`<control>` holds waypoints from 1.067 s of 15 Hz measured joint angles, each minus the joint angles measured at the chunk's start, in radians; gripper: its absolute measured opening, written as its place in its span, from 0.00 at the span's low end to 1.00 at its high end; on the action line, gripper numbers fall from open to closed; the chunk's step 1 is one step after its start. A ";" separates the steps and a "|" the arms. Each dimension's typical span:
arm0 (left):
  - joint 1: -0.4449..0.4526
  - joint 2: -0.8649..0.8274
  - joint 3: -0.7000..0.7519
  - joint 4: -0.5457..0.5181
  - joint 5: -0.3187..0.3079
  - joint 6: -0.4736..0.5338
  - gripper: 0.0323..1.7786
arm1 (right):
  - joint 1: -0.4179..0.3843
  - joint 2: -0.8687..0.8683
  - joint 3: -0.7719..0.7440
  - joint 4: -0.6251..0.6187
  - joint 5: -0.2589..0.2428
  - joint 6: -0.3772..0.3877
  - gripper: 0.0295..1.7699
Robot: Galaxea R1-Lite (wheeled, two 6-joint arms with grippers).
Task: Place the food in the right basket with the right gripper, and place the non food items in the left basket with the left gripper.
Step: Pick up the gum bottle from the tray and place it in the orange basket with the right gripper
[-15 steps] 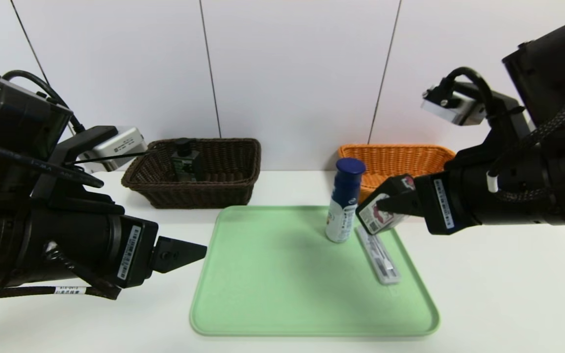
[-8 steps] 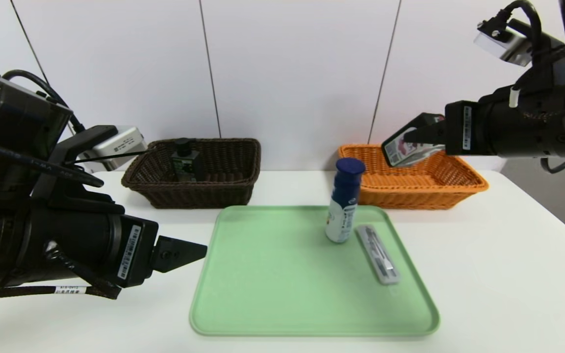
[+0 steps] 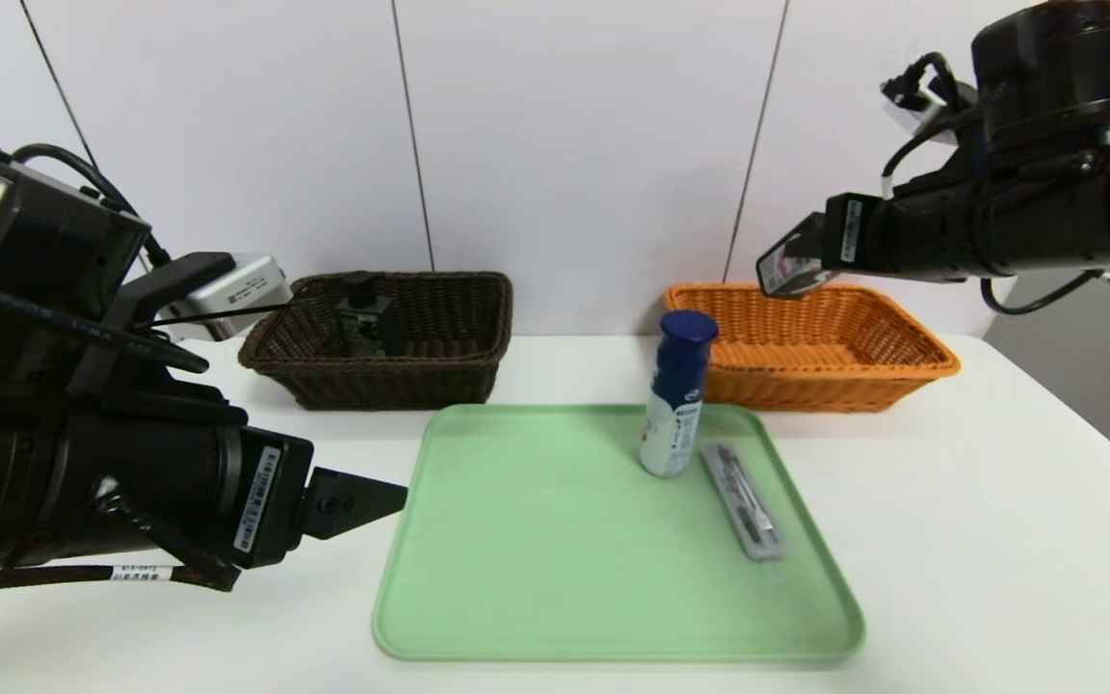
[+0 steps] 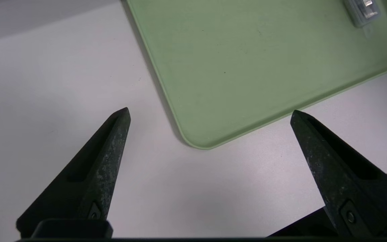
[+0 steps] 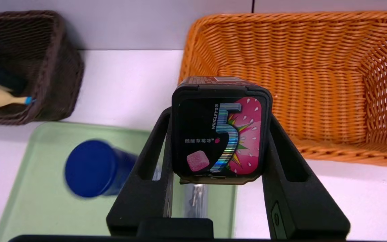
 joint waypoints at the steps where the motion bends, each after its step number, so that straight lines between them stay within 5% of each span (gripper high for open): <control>1: 0.000 0.000 0.000 0.000 0.000 0.000 0.95 | -0.014 0.036 -0.021 -0.002 0.000 0.000 0.40; 16: 0.000 0.001 0.000 0.000 0.000 -0.001 0.95 | -0.100 0.439 -0.244 -0.003 -0.019 -0.085 0.40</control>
